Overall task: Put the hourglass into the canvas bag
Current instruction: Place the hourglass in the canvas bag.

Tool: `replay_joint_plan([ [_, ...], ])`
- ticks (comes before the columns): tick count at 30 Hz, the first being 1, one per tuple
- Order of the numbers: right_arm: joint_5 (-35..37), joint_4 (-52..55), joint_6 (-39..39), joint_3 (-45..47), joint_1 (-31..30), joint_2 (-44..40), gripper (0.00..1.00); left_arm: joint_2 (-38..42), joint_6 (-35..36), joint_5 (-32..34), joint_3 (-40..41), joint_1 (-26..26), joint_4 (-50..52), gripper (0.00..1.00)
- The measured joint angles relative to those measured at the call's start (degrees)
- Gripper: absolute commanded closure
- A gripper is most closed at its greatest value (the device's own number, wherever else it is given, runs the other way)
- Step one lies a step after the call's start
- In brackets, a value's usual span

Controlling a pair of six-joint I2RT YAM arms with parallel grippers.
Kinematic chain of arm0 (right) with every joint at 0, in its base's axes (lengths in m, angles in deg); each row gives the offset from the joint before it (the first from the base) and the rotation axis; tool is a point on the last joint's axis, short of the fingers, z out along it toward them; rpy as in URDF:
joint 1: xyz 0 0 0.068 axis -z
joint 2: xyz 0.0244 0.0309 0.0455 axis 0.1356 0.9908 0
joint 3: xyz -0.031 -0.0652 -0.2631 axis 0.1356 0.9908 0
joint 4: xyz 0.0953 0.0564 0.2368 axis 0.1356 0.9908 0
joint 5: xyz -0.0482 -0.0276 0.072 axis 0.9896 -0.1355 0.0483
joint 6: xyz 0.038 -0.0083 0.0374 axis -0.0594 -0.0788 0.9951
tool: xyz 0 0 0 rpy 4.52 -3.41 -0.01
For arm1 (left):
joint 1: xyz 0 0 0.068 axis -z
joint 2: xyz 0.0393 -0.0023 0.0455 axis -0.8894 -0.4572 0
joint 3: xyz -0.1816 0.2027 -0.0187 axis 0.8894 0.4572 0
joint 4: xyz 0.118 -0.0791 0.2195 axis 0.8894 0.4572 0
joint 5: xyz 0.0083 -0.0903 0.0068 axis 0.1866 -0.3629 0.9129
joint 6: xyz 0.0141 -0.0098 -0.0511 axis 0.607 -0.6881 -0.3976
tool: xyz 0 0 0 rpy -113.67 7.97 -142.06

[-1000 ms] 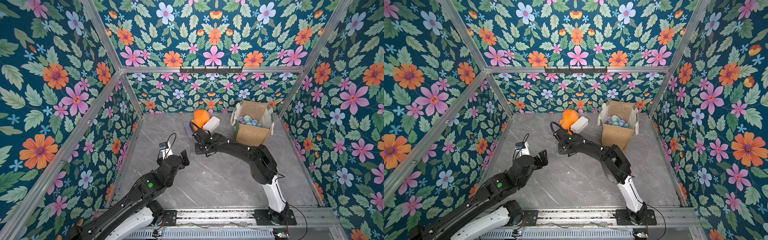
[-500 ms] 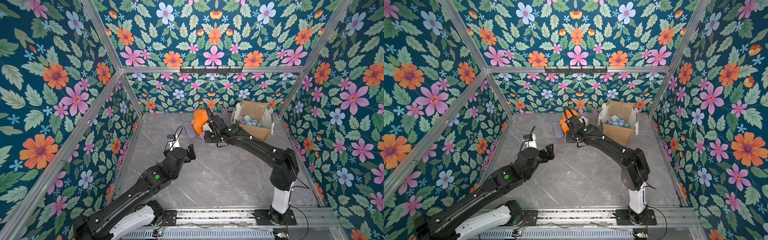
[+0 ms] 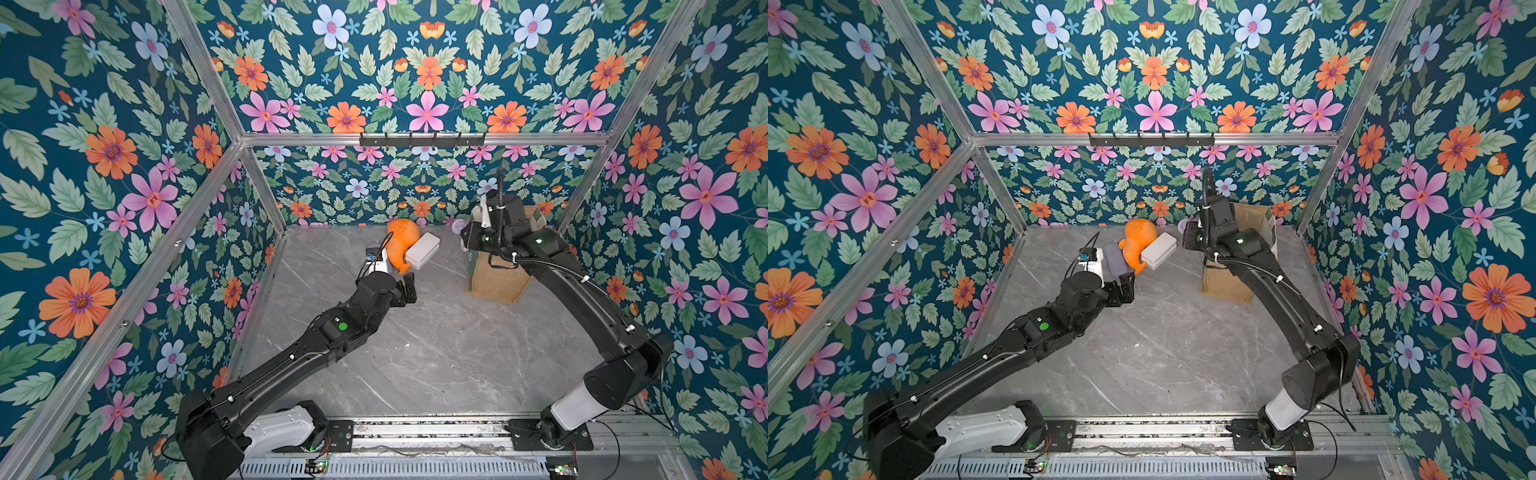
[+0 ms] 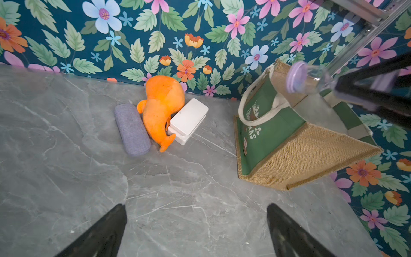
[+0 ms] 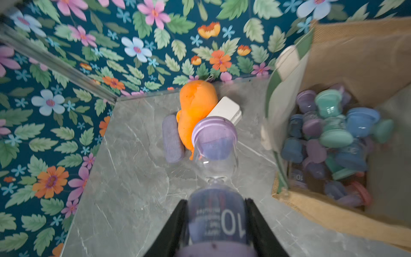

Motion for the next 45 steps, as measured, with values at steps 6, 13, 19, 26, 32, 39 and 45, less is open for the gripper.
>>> replay_joint_plan([
  [6,-1.6,-1.3,0.0,4.0,9.1,-2.9,0.67,-4.3,0.2,-2.0,-1.9,0.0,-3.0,0.00],
  [13,-3.2,-4.9,0.0,6.3,16.7,1.4,0.68,-9.2,0.2,-4.6,-4.2,0.0,-6.7,0.00],
  [19,-4.8,-7.7,-1.4,3.5,18.3,10.2,0.68,-12.2,-0.1,-6.1,-5.6,0.0,-8.3,0.00],
  [26,-7.2,-10.1,-3.5,0.3,19.2,18.5,0.68,-13.5,-0.3,-6.3,-5.8,0.0,-9.6,0.00],
  [32,-8.5,-11.2,-4.6,0.3,19.6,22.7,0.65,-13.1,-0.5,-6.4,-5.1,-0.1,-9.7,0.00],
  [39,-7.1,-13.0,-5.7,4.0,19.6,22.8,0.45,-12.1,-0.5,-6.3,-4.2,-0.4,-9.7,0.00],
  [45,-7.0,-12.8,-5.9,3.0,19.6,17.3,0.23,-11.1,-0.4,-6.1,-4.0,-1.0,-9.4,0.00],
])
